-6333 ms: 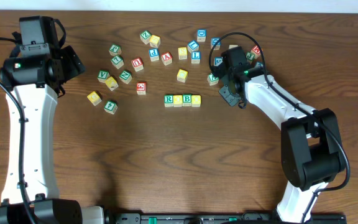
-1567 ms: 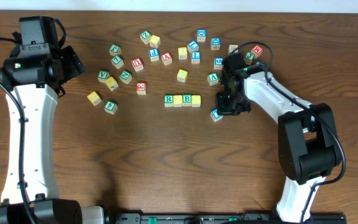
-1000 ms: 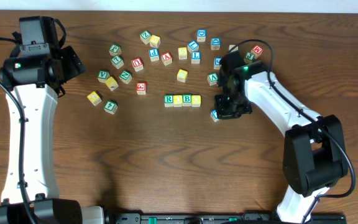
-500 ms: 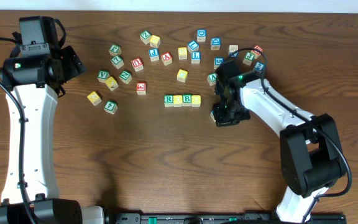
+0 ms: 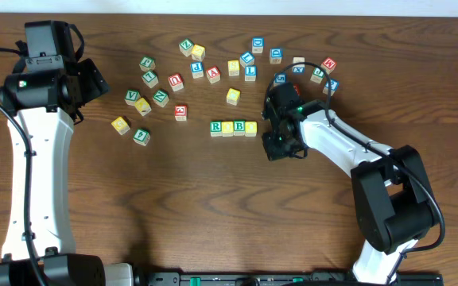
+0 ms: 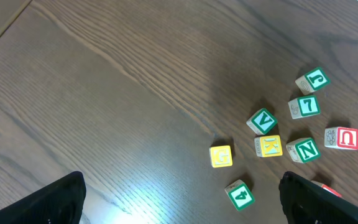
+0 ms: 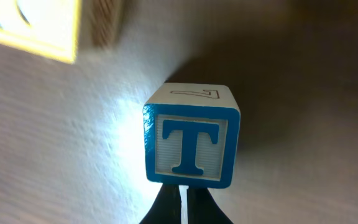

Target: Spell out ROBOT

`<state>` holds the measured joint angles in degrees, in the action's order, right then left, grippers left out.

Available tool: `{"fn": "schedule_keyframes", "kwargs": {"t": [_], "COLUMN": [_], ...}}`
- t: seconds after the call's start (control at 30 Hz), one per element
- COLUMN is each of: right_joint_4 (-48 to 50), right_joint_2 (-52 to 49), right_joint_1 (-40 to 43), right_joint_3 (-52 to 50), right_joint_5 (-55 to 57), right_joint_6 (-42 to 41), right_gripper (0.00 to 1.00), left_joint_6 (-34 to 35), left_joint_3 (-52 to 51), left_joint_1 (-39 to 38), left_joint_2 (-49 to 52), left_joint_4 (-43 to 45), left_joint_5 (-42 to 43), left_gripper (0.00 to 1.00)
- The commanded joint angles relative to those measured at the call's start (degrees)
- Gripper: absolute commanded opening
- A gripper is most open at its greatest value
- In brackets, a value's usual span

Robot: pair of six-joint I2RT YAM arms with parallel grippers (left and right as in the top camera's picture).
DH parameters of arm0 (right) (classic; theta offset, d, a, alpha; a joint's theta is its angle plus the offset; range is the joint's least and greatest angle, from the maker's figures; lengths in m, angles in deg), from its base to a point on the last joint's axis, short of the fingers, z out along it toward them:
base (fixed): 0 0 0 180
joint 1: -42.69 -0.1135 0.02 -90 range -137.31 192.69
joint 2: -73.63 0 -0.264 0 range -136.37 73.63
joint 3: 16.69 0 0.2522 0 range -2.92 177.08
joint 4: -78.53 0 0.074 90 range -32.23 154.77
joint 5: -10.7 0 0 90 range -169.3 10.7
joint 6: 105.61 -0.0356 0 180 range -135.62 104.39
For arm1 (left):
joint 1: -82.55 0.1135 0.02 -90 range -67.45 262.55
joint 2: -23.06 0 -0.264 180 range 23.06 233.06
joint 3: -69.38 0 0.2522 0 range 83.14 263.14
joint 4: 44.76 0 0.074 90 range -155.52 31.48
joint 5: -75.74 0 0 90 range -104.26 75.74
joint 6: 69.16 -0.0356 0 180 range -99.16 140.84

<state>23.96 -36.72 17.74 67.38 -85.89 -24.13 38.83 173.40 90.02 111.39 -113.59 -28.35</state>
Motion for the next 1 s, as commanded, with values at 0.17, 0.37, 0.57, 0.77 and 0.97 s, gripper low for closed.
{"fn": "schedule_keyframes", "kwargs": {"t": [0.17,0.37,0.57,0.77,0.97], "right_joint_4": [6.23,7.06,9.64,9.84,9.75], "right_joint_2": [0.55,0.55,0.55,0.55,1.92], "right_joint_1": [-0.39,-0.55,-0.57,-0.66,-0.55], "right_joint_3": [-0.26,-0.26,-0.26,-0.26,0.66], "right_joint_5": [0.24,0.22,0.15,-0.85,-2.99], "right_joint_6": [1.36,1.36,1.33,1.36,0.81], "right_gripper": [0.01,0.01,0.01,0.01,0.01], "left_joint_6": [0.04,0.07,0.04,0.04,0.04], "left_joint_3": [-0.85,-0.85,-0.85,-0.85,-0.85], "left_joint_1": [0.24,0.24,0.24,0.24,0.24], "left_joint_2": [-0.57,-0.57,-0.57,-0.57,-0.57], "left_joint_4": [0.04,0.04,0.04,0.04,0.04], "left_joint_5": [-0.98,-0.98,-0.98,-0.98,-0.98], "left_gripper": [0.98,0.98,0.98,0.97,0.98]}}
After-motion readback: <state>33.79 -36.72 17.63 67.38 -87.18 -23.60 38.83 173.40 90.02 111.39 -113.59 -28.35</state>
